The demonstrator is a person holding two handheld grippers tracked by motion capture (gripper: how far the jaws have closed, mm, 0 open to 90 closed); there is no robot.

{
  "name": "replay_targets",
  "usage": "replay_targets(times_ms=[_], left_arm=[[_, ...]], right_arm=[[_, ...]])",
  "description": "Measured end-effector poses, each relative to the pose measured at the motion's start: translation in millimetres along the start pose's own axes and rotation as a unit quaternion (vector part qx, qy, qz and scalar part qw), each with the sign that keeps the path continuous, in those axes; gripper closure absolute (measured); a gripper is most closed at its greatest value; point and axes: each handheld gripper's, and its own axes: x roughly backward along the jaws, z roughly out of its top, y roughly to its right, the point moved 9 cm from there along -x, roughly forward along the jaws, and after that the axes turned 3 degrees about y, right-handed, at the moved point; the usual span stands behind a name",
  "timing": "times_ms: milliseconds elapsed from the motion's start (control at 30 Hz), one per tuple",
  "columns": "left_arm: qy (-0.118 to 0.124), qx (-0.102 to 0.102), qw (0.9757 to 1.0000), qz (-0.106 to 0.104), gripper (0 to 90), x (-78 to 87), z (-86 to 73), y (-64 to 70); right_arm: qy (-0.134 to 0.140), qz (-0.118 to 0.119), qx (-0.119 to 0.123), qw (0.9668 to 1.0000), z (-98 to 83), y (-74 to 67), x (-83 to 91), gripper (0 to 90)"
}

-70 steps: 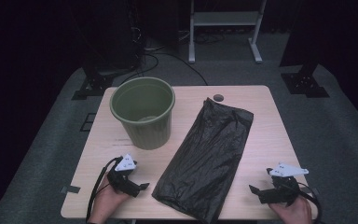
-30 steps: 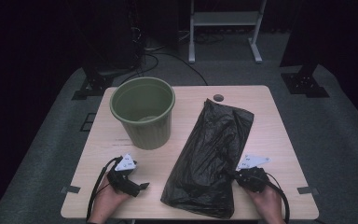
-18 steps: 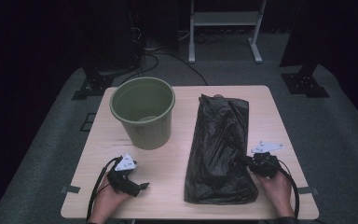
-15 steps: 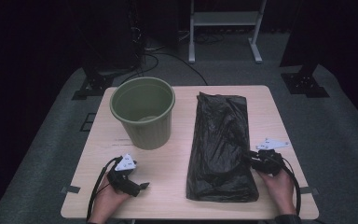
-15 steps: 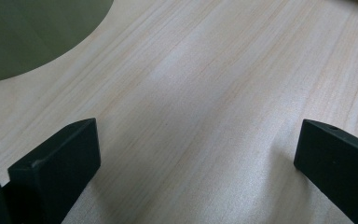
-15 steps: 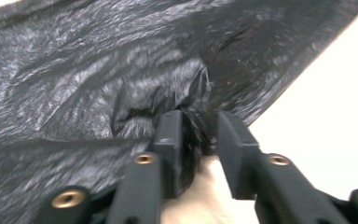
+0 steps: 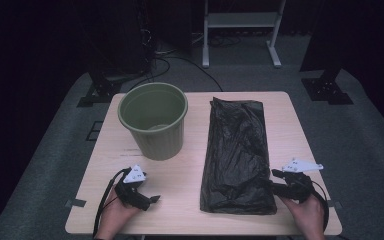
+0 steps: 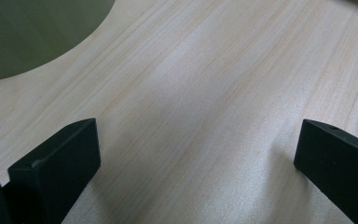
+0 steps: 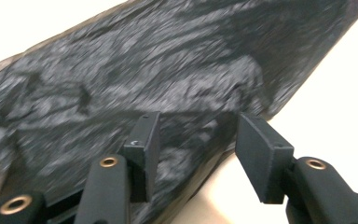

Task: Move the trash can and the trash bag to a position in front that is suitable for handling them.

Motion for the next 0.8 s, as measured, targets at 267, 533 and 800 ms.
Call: replay_targets(times_ms=[267, 533, 800], left_arm=[[0.0, 0.003, 1.0, 0.002, 0.0, 0.3, -0.3, 0.1], [0.0, 0.003, 1.0, 0.003, 0.0, 0.4, -0.3, 0.1], [0.0, 0.003, 1.0, 0.003, 0.0, 0.4, -0.3, 0.1]], right_arm=[[-0.034, 0.004, -0.01, 0.9994, -26.9, -17.3, -0.5, 43.3], [-0.047, 0.003, -0.009, 0.9988, -42.8, -15.8, 5.4, 87.0], [-0.043, -0.021, -0.008, 0.9988, -38.9, 10.9, 6.0, 89.2]])
